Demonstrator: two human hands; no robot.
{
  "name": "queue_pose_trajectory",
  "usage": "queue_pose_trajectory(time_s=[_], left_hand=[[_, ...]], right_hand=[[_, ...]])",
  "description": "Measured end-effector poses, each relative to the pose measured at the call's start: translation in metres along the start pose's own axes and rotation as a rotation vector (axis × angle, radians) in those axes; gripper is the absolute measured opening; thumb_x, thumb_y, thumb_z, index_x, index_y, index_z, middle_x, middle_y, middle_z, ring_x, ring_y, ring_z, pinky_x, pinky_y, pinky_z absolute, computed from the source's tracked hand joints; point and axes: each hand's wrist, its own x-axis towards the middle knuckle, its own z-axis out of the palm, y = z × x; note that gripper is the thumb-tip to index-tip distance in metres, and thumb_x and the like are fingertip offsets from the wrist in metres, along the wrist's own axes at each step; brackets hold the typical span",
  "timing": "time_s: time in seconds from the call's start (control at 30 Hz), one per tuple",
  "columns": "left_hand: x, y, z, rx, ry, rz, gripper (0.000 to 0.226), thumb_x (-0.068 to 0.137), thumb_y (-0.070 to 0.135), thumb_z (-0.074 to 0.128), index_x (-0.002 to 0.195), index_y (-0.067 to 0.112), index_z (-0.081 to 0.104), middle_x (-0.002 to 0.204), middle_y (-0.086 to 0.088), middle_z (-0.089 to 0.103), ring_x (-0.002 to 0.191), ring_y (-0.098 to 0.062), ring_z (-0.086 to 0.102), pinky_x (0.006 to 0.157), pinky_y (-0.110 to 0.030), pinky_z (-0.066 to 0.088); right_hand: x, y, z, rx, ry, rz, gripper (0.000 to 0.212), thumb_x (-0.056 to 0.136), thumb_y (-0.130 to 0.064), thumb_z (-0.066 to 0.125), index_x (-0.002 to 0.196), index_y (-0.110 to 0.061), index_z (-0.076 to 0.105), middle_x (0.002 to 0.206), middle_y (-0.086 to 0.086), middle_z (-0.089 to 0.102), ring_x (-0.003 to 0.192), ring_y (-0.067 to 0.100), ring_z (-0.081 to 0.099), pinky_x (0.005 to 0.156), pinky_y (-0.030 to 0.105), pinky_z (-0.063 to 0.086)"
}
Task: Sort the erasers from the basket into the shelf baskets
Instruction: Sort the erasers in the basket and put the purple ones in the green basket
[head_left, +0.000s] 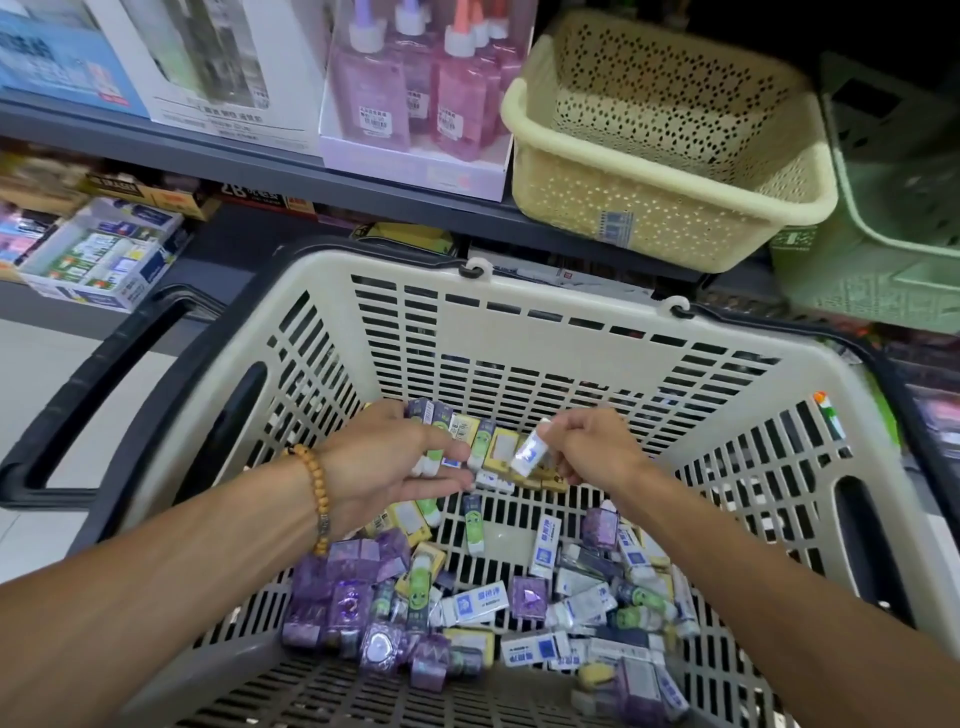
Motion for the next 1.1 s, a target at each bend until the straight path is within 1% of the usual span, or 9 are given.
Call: queue_pose_trajectory(time_s=[0.13, 0.23, 0.33, 0.43, 0.57, 0.7, 0.8, 1.0, 1.1], left_hand=[[0.0, -0.002, 0.001, 0.021, 0.024, 0.019, 0.076, 0.084, -0.01, 0.063, 0.147, 0.002, 0.023, 0.13, -0.023, 0.053, 0.074, -0.026, 0.074, 0.058, -0.023, 0.058], [0.0, -0.004, 0.002, 0.045, 0.03, 0.033, 0.05, 0.087, -0.006, 0.062, 0.132, -0.002, 0.041, 0.139, -0.018, 0.043, 0.072, -0.022, 0.074, 0.058, -0.021, 0.057], [0.003, -0.007, 0.002, 0.118, 0.038, 0.037, 0.06, 0.088, -0.001, 0.064, 0.141, -0.003, 0.036, 0.14, -0.018, 0.044, 0.075, -0.021, 0.074, 0.06, -0.022, 0.058], [0.003, -0.007, 0.002, 0.173, -0.016, 0.048, 0.034, 0.089, 0.002, 0.064, 0.122, -0.003, 0.056, 0.123, -0.018, 0.062, 0.079, -0.021, 0.074, 0.062, -0.022, 0.058], [0.003, -0.01, 0.004, 0.205, -0.074, 0.033, 0.015, 0.092, 0.006, 0.062, 0.103, -0.002, 0.065, 0.096, -0.015, 0.072, 0.082, -0.023, 0.074, 0.07, -0.027, 0.06], [0.006, -0.012, 0.006, 0.234, -0.022, -0.004, 0.02, 0.094, 0.014, 0.061, 0.102, -0.004, 0.06, 0.085, -0.011, 0.056, 0.069, -0.02, 0.064, 0.067, -0.032, 0.06], [0.006, -0.012, 0.008, 0.231, -0.01, -0.041, 0.024, 0.097, 0.016, 0.054, 0.113, -0.001, 0.057, 0.083, -0.012, 0.055, 0.068, -0.021, 0.06, 0.062, -0.032, 0.058], [0.006, -0.016, 0.004, 0.388, 0.034, 0.099, 0.005, 0.092, 0.01, 0.061, 0.095, 0.014, 0.059, 0.102, -0.007, 0.068, 0.087, -0.019, 0.064, 0.063, -0.025, 0.053], [0.006, -0.017, 0.003, 0.388, 0.027, 0.143, 0.014, 0.091, 0.013, 0.065, 0.101, 0.017, 0.056, 0.102, -0.009, 0.065, 0.086, -0.021, 0.067, 0.064, -0.023, 0.058]], right_hand=[[0.009, 0.01, 0.011, 0.016, 0.018, 0.095, 0.015, 0.096, -0.005, 0.058, 0.086, -0.006, 0.069, 0.068, 0.005, 0.07, 0.054, 0.01, 0.063, 0.048, 0.017, 0.048], [0.009, 0.012, 0.011, -0.017, 0.039, 0.085, 0.019, 0.095, 0.0, 0.056, 0.083, -0.005, 0.07, 0.081, 0.011, 0.074, 0.065, 0.016, 0.069, 0.053, 0.018, 0.052], [0.001, 0.005, 0.009, -0.094, 0.076, -0.047, 0.024, 0.096, -0.019, 0.06, 0.082, -0.003, 0.072, 0.068, -0.002, 0.067, 0.061, 0.017, 0.06, 0.057, 0.022, 0.05], [-0.014, -0.018, 0.018, 0.043, -0.194, -0.159, 0.031, 0.089, -0.046, 0.065, 0.088, -0.017, 0.075, 0.072, 0.001, 0.068, 0.061, 0.012, 0.06, 0.058, 0.022, 0.05], [-0.021, -0.03, 0.022, 0.056, -0.359, -0.178, 0.009, 0.092, -0.02, 0.066, 0.086, -0.016, 0.072, 0.067, -0.001, 0.067, 0.055, 0.009, 0.06, 0.052, 0.02, 0.05], [-0.013, -0.012, -0.017, 0.113, -0.232, 0.007, 0.013, 0.097, -0.012, 0.058, 0.092, -0.003, 0.068, 0.074, 0.008, 0.066, 0.058, 0.013, 0.06, 0.053, 0.023, 0.05], [-0.004, 0.008, -0.03, -0.061, -0.072, 0.14, 0.014, 0.096, -0.011, 0.059, 0.09, -0.003, 0.068, 0.074, 0.01, 0.066, 0.056, 0.014, 0.062, 0.051, 0.023, 0.049], [0.015, 0.024, -0.009, 0.011, 0.107, 0.182, 0.011, 0.092, -0.001, 0.062, 0.085, -0.002, 0.07, 0.086, 0.014, 0.071, 0.069, 0.018, 0.069, 0.058, 0.022, 0.057], [0.012, 0.026, -0.006, 0.068, 0.108, 0.181, 0.012, 0.093, 0.002, 0.058, 0.09, -0.001, 0.069, 0.086, 0.013, 0.072, 0.078, 0.02, 0.072, 0.067, 0.026, 0.06]])
